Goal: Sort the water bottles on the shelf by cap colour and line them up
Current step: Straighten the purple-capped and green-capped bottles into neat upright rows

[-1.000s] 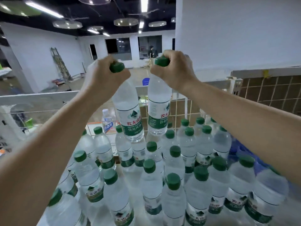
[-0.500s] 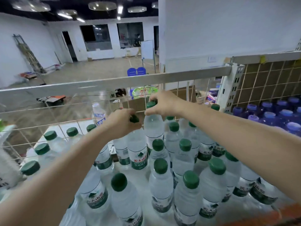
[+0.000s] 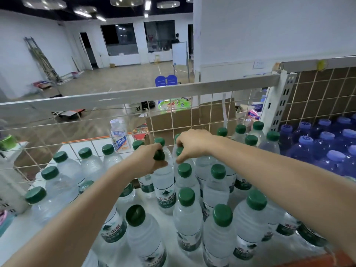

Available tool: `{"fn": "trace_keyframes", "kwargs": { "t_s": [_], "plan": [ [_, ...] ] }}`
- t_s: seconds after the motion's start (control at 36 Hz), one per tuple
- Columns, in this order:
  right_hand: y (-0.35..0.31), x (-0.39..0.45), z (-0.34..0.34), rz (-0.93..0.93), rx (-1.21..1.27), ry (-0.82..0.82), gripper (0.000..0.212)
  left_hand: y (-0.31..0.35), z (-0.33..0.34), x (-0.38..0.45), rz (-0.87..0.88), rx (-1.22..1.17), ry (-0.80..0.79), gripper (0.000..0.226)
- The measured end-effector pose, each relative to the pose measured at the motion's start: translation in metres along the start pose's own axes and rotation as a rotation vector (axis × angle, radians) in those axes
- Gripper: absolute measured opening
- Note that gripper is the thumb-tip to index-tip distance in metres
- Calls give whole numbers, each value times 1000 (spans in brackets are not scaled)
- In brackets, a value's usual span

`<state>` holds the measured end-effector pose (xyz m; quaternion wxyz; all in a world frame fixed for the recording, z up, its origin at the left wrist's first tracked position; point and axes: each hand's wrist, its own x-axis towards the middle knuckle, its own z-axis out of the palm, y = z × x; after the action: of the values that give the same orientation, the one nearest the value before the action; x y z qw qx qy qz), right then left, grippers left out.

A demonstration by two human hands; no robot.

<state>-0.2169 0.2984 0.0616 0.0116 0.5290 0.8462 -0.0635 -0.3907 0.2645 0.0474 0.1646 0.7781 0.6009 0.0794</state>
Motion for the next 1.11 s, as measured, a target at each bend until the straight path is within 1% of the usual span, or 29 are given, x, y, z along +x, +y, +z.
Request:
{"fn": "trace_keyframes", "kwargs": {
  "t_s": [0.11,0.19,0.22,0.31,0.36,0.44,0.53,0.61,0.69,0.78,0.83,0.94,1.03,1.11],
  "plan": [
    [-4,0,1,6,-37,0,34,0,2,-4,-5,34,-43,61],
    [-3,-2,2,4,-48,1,34,-2,5,-6,-1,36,-38,64],
    [-2,-4,2,-1,-34,-11,37,-2,5,-7,-3,32,-31,63],
    [1,-11,-3,-10,67,-15,57,-2,6,-7,-16,54,-22,63],
    [3,-19,-11,-20,122,20,60,0,7,-6,-25,104,-23,67],
    [10,-33,-22,-24,189,62,49,3,6,-6,-23,215,-13,75],
    [20,-49,-30,-23,224,67,38,10,1,-12,-14,347,88,79],
    [32,-69,-37,3,220,87,30,24,-6,-17,53,350,210,67],
    [48,-90,-44,57,189,120,24,44,-11,-21,143,268,262,52],
    [71,-110,-48,150,159,135,19,70,-12,-24,215,189,206,33],
    [86,-124,-49,212,149,116,16,87,-9,-25,265,133,141,27],
    [107,-150,-47,290,138,27,15,119,1,-25,357,73,51,26],
    [118,-162,-43,336,204,18,16,142,11,-25,414,45,-18,30],
    [131,-168,-40,341,231,3,15,165,20,-23,429,36,-75,36]
  ]
}}
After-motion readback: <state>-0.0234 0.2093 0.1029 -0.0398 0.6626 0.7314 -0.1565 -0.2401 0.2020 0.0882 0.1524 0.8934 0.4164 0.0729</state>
